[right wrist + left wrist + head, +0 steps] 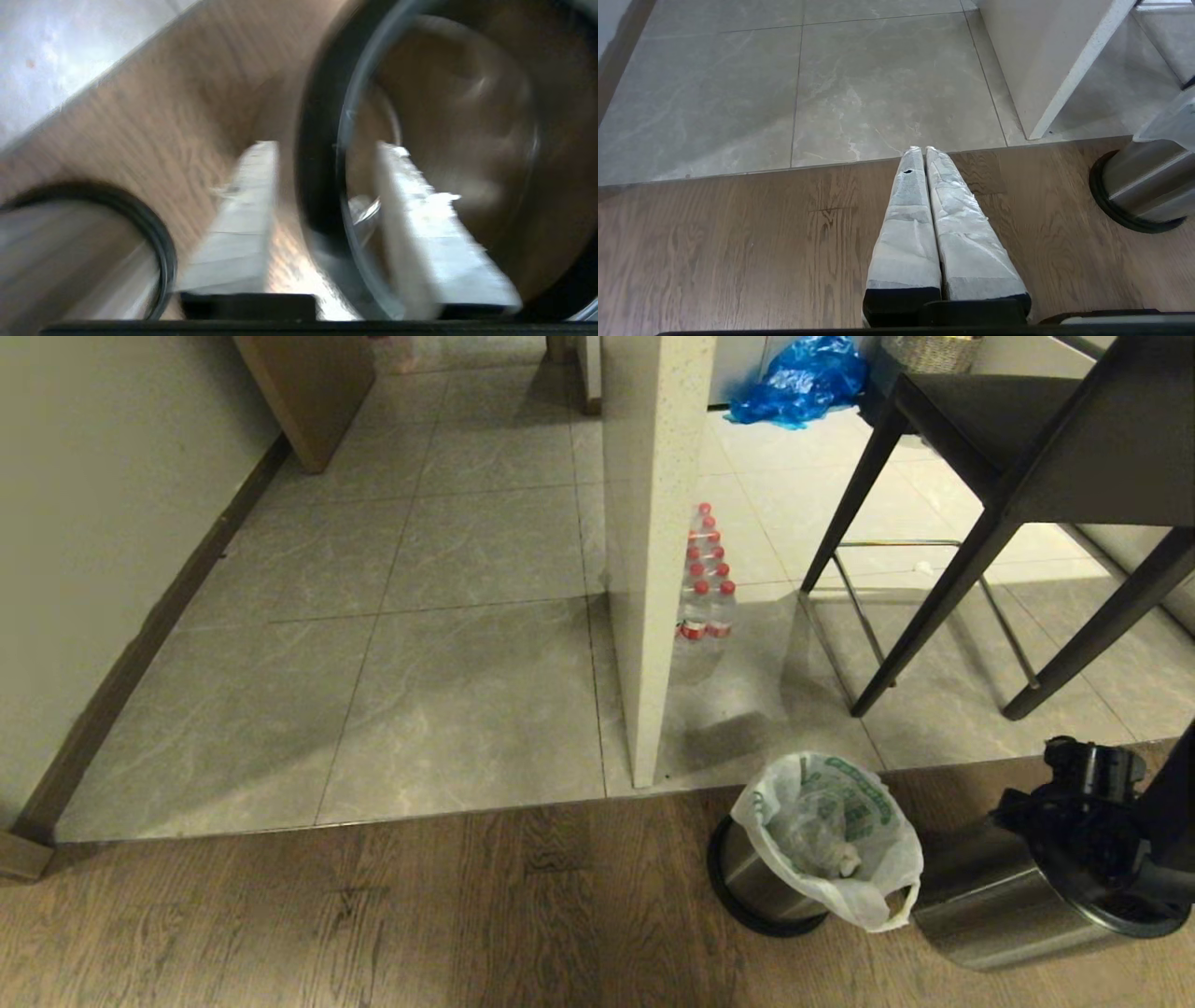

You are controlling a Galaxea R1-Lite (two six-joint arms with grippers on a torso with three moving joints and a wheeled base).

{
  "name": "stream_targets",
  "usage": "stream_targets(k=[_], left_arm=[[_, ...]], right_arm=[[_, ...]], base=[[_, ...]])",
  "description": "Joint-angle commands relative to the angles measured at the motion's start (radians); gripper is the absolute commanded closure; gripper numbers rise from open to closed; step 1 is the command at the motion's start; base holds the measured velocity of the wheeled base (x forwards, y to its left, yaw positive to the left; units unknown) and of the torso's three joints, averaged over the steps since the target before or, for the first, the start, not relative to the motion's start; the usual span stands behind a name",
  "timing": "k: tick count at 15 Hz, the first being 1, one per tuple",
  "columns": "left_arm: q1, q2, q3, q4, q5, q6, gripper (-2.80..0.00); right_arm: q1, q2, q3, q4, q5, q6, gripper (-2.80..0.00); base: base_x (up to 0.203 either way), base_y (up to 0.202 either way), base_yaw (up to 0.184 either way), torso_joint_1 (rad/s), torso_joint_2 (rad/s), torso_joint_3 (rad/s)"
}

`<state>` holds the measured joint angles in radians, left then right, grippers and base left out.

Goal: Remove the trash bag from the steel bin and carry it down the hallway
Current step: Place the outer trash can on the ground, then pick up the trash bag

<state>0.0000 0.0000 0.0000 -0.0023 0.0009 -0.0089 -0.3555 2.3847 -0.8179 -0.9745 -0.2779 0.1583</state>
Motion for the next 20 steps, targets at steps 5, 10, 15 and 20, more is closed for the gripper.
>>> stream_targets(k=[5, 10, 15, 20], left_arm=[[0.0, -0.002, 0.0, -0.001, 0.001, 0.0, 0.0], [0.0, -0.002, 0.0, -0.001, 0.001, 0.0, 0.0], [0.0, -0.002, 0.0, -0.001, 0.001, 0.0, 0.0], [0.0, -0.002, 0.0, -0.001, 0.001, 0.0, 0.0]], right_arm=[[0.001, -0.165, 0.031, 0.034, 0.003, -0.003, -2.8], [0.105, -0.578, 0.121, 0.44, 0.042, 0.029, -2.8], [0.298, -0.734, 0.169, 0.639, 0.039, 0.046, -2.8], [0.405, -0.723, 0.17, 0.713, -0.001, -0.001, 0.0]], base=[[0.0, 0.0, 0.0, 0.0, 0.0, 0.0], [0.0, 0.0, 0.0, 0.0, 0.0, 0.0], [0.0, 0.0, 0.0, 0.0, 0.0, 0.0], [0.0, 0.0, 0.0, 0.0, 0.0, 0.0]])
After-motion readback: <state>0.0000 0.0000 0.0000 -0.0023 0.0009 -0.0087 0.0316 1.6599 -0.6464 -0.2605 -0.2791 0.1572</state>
